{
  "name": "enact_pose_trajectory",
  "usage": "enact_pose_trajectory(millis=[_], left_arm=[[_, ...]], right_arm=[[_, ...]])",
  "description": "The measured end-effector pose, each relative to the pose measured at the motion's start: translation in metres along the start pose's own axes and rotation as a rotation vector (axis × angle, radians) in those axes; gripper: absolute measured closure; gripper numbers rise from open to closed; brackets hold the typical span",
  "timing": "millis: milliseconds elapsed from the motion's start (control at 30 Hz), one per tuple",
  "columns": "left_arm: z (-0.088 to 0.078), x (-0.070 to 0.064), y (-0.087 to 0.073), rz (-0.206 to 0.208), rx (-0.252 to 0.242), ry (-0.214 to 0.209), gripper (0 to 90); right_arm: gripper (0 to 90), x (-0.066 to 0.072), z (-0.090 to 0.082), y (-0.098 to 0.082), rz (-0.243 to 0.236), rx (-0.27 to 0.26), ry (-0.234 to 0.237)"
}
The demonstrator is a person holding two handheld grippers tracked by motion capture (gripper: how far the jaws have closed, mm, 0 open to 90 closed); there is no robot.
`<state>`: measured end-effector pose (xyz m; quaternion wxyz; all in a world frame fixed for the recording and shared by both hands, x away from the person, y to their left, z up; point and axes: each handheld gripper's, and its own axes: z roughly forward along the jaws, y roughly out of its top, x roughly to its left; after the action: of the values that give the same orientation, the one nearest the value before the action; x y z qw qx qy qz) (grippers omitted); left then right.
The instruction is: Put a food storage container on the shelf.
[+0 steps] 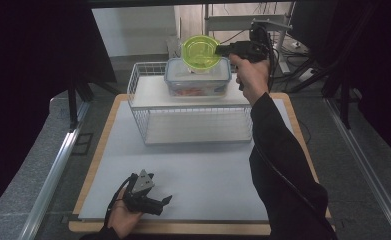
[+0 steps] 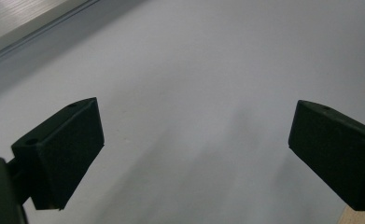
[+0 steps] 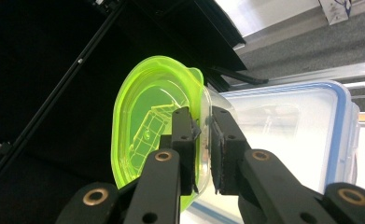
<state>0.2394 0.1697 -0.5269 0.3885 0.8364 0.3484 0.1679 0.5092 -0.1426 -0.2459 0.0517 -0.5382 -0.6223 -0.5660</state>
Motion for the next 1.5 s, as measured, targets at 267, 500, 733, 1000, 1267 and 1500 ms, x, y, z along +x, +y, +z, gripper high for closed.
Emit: enact_pose_trajectory(millis=[267, 500, 733, 1000, 1267, 1500], left_arm=[[0.0, 0.0, 0.0, -0.003, -0.003, -0.007, 3.3], [0.001, 0.0, 0.0, -0.002, -0.001, -0.01, 3.3], [0.001, 0.0, 0.0, 0.0, 0.005, -0.013, 3.3], [0.002, 0.0, 0.0, 0.003, 0.01, -0.016, 3.4], [0.002, -0.001, 0.0, 0.005, 0.014, -0.016, 3.4], [0.002, -0.001, 0.0, 0.007, 0.016, -0.016, 3.4]], right_arm=[[80.5, -0.003, 0.011, 0.002, 0.026, 0.018, -0.006], [74.6, -0.003, 0.016, 0.004, 0.013, 0.006, -0.031], [75.1, -0.003, 0.021, 0.004, 0.001, -0.011, -0.043], [70.0, -0.002, 0.025, 0.004, -0.012, -0.022, -0.043], [45.6, 0.0, 0.024, 0.002, -0.087, -0.013, -0.029], [28.6, -0.003, 0.023, 0.0, -0.14, 0.004, -0.015]])
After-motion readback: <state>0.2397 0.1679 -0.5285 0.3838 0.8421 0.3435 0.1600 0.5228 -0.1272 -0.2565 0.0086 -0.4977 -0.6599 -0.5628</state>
